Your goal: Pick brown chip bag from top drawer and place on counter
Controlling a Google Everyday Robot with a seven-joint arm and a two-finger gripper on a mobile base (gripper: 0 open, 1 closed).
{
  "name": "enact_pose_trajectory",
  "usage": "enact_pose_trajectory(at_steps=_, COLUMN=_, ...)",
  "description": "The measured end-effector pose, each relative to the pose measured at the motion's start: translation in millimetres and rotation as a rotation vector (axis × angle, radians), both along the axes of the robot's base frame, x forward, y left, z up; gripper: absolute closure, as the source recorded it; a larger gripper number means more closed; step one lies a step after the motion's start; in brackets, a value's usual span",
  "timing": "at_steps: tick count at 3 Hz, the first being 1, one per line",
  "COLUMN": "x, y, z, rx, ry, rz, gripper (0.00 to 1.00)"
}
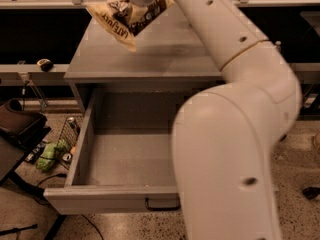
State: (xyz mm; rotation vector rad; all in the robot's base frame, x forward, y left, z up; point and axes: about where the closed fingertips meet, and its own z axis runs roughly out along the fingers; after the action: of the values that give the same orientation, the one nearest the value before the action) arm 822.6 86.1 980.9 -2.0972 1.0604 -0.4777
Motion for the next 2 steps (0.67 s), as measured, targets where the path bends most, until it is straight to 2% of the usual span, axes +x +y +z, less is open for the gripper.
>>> enact_pose_trajectory(at_steps=1, x=15.0, y=0.1, z=-18.4, rx=0.004, ry=0.016, rz=-0.010, gripper=0.73)
enact_pose_trajectory(at_steps=2, x=15.0, y=0.2, z=-18.4, rx=0.004, ry=0.016, rz=-0.010, gripper=0.50)
